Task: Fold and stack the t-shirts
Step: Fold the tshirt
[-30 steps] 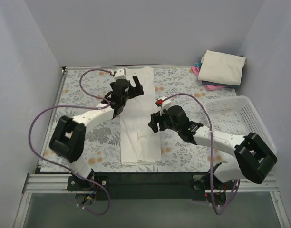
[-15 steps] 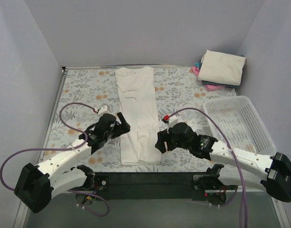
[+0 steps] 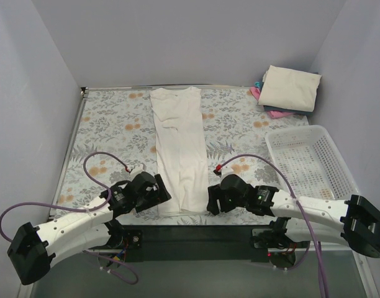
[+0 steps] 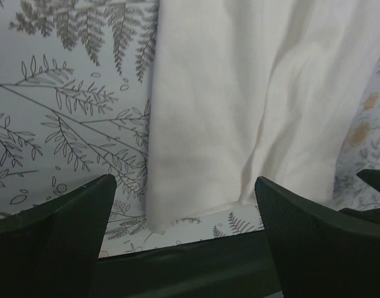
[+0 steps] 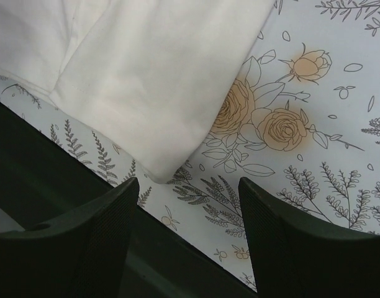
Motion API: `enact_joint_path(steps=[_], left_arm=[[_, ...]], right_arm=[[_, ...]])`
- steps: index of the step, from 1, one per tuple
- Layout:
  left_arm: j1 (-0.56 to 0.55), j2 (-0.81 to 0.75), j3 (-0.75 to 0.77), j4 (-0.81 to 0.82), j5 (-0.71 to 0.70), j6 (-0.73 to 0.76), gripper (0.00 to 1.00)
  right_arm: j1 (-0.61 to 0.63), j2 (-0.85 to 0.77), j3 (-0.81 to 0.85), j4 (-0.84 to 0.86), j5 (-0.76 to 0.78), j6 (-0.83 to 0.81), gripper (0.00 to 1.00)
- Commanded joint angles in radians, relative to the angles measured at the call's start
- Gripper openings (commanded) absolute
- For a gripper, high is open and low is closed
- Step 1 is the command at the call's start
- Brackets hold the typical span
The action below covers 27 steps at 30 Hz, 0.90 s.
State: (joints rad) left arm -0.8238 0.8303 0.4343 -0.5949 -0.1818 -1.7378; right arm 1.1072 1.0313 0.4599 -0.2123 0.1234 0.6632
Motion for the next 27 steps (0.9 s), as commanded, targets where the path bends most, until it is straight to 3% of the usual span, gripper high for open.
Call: enact_joint_path(steps=[1,10,15,18,27], left_arm=[[-0.049,-0.008,-0.034,-0.052,0.018,-0.094,0.87],[-0.06,-0.019,-0.091,-0.026,0.03,-0.123,0.86],[-0.066,-0.034,-0.109,-0.022,0.07,-0.131,0.75],[-0.086,-0.037,-0.117,-0.026,0.082,-0.144,0.71],[-0.199,0.016,-0.121,-0.071,0.087,-0.209,0.7]], right_arm=[[0.02,0.013,-0.006,0.088,0.042,0.056,0.59],[0.028,0.073,-0.017,0.136,0.051,0.084,0.59],[0.039,0.113,-0.007,0.142,0.055,0.098,0.59],[0.048,0.127,-0.007,0.143,0.062,0.108,0.59],[0.071,0.165,-0.004,0.146,0.082,0.131,0.59]])
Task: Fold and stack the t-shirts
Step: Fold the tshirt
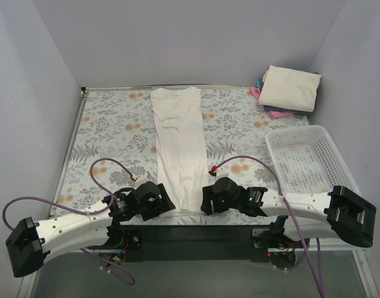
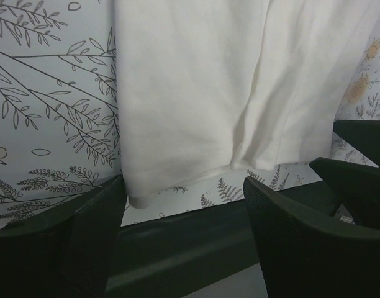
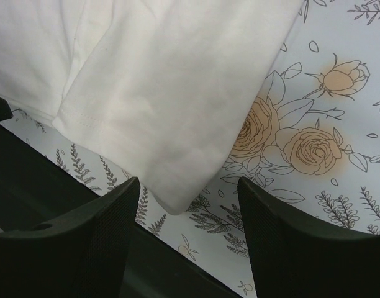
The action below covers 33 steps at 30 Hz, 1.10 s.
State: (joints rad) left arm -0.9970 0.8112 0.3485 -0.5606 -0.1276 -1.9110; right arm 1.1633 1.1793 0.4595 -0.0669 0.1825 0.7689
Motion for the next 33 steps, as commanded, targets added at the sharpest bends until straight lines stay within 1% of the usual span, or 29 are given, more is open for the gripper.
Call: enact_joint_path(steps=[1,3,7,12,16,18,19,20,22,23,26,29,32,33], left_arm=[[-0.04,0.037,-0.04,-0.111,0.036,-0.046,0.69],[-0.06,0.045,-0.045,-0.119,0.036,-0.062,0.68],[-0.095,0.057,-0.048,-0.143,0.013,-0.086,0.62],[-0.097,0.017,-0.077,-0.15,0.002,-0.121,0.6],[-0.097,-0.021,-0.086,-0.166,-0.012,-0.152,0.59],[-0.097,-0.032,-0.091,-0.168,-0.015,-0.164,0.54],[-0.097,-0.032,-0.092,-0.167,-0.017,-0.168,0.52],[-0.097,-0.03,-0.094,-0.163,-0.018,-0.168,0.44],[-0.097,-0.018,-0.091,-0.159,-0.02,-0.169,0.38],[-0.097,-0.012,-0.088,-0.159,-0.023,-0.169,0.3],[-0.097,0.011,-0.082,-0.153,-0.027,-0.169,0.22],[-0.097,0.022,-0.078,-0.154,-0.038,-0.178,0.22],[-0.098,0.014,-0.082,-0.168,-0.049,-0.207,0.27],[-0.097,0.003,-0.082,-0.18,-0.058,-0.221,0.32]], right_arm=[[0.021,0.019,-0.002,-0.004,0.021,0.03,0.58],[0.025,0.016,-0.004,-0.007,0.025,0.035,0.57],[0.036,0.022,-0.004,-0.014,0.034,0.043,0.52],[0.042,0.04,0.01,-0.019,0.035,0.04,0.46],[0.05,0.051,0.019,-0.02,0.037,0.035,0.39],[0.052,0.054,0.021,-0.02,0.04,0.035,0.36],[0.052,0.056,0.021,-0.024,0.043,0.033,0.33],[0.052,0.057,0.019,-0.024,0.044,0.033,0.31],[0.052,0.059,0.021,-0.027,0.049,0.033,0.28],[0.052,0.06,0.021,-0.027,0.049,0.033,0.27],[0.052,0.059,0.019,-0.031,0.061,0.033,0.24],[0.052,0.056,0.021,-0.034,0.069,0.032,0.23],[0.053,0.057,0.022,-0.036,0.071,0.03,0.22],[0.052,0.056,0.022,-0.039,0.072,0.027,0.22]])
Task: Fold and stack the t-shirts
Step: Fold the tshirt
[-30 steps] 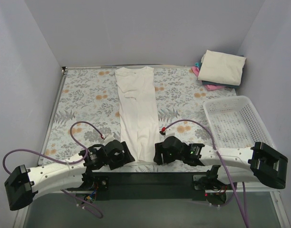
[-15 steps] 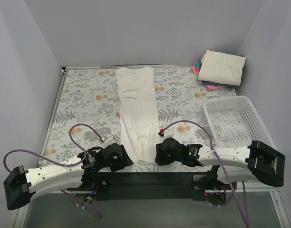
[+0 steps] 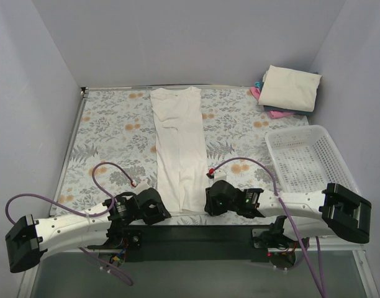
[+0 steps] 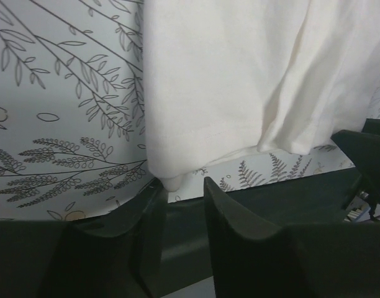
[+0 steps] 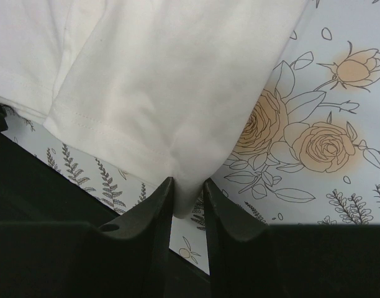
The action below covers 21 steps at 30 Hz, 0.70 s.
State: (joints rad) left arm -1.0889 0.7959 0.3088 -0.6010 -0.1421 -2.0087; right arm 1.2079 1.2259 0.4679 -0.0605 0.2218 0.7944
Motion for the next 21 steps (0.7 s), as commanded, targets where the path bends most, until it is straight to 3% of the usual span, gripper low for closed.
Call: enact_joint_path(steps=[1,10,21], left_arm=[[-0.005,0.013,-0.042,-0.146,-0.051,-0.134,0.38],[-0.005,0.006,-0.037,-0.213,-0.094,-0.257,0.4],[-0.005,0.054,-0.002,-0.269,-0.172,-0.38,0.32]], right_arm=[[0.007,0.009,0.017,-0.045,0.034,0.0,0.22],[0.007,-0.014,0.014,-0.05,0.053,-0.026,0.21],[0.007,-0.025,0.002,-0.048,0.071,-0.072,0.22]])
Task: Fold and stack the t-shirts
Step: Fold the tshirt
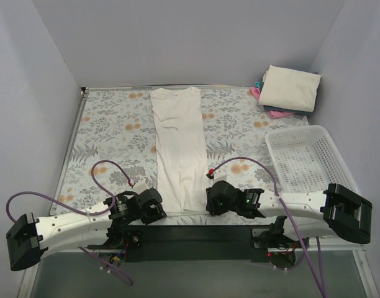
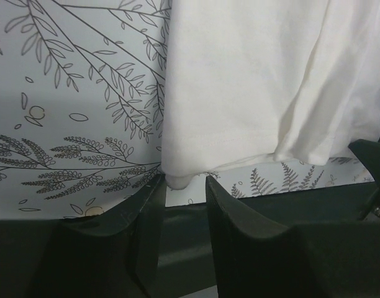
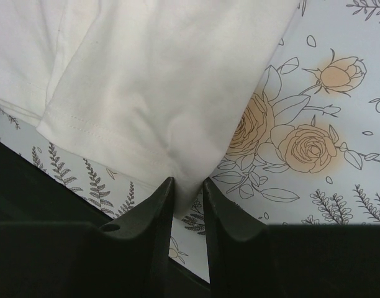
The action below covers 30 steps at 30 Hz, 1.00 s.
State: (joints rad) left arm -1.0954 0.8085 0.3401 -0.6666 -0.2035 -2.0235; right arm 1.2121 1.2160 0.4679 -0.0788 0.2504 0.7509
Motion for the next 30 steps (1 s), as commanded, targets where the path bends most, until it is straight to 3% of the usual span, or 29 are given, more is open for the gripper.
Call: enact_joint_path(steps=[1,12,15,18,20,24,30], left_arm=[[0.002,0.044,-0.027,-0.214,-0.119,-0.372,0.31],[0.002,0.118,-0.001,-0.208,-0.194,-0.4,0.29],[0.002,0.116,-0.004,-0.196,-0.186,-0.393,0.11],[0.002,0.103,-0.016,-0.183,-0.182,-0.386,0.0],[0.002,0.089,-0.027,-0.166,-0.183,-0.371,0.0],[0.002,0.072,-0.013,-0.121,-0.23,-0.31,0.0],[0.002,0.061,0.071,-0.024,-0.329,-0.187,0.0]], right_arm=[[0.003,-0.013,0.0,-0.029,0.043,-0.033,0.22],[0.003,-0.01,-0.005,-0.013,0.046,-0.045,0.22],[0.003,0.011,0.005,-0.003,0.029,-0.051,0.22],[0.004,0.03,0.012,0.014,0.004,-0.053,0.22],[0.004,0.042,0.015,0.013,0.0,-0.053,0.19],[0.003,0.034,0.029,0.01,0.021,-0.051,0.01],[-0.009,0.056,0.115,-0.03,0.084,-0.113,0.01]])
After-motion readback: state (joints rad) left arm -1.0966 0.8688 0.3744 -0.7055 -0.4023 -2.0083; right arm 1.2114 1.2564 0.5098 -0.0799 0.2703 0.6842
